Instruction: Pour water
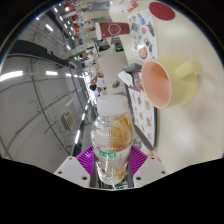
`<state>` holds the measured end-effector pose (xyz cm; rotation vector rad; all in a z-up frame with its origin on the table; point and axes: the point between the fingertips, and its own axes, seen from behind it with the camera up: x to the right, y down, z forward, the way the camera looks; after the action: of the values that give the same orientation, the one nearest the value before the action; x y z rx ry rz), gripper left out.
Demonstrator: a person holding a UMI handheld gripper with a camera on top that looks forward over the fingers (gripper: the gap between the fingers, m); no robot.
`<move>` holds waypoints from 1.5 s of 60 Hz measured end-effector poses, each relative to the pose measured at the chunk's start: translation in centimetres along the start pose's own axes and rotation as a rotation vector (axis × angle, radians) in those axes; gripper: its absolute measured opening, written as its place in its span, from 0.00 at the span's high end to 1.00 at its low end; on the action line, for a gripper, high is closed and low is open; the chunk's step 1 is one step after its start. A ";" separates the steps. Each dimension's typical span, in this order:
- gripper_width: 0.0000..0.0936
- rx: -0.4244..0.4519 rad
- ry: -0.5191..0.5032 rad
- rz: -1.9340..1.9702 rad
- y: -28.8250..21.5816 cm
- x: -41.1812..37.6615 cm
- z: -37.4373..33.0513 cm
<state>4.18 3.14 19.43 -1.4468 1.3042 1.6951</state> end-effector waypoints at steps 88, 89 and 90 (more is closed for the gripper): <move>0.55 0.080 0.584 -1.763 -32.3 2.6 -13.6; 0.55 0.075 0.591 -1.759 -32.5 3.1 -13.8; 0.54 0.067 0.602 -1.754 -32.6 3.7 -14.1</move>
<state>37.41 1.93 6.41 -2.0173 -0.0625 0.0374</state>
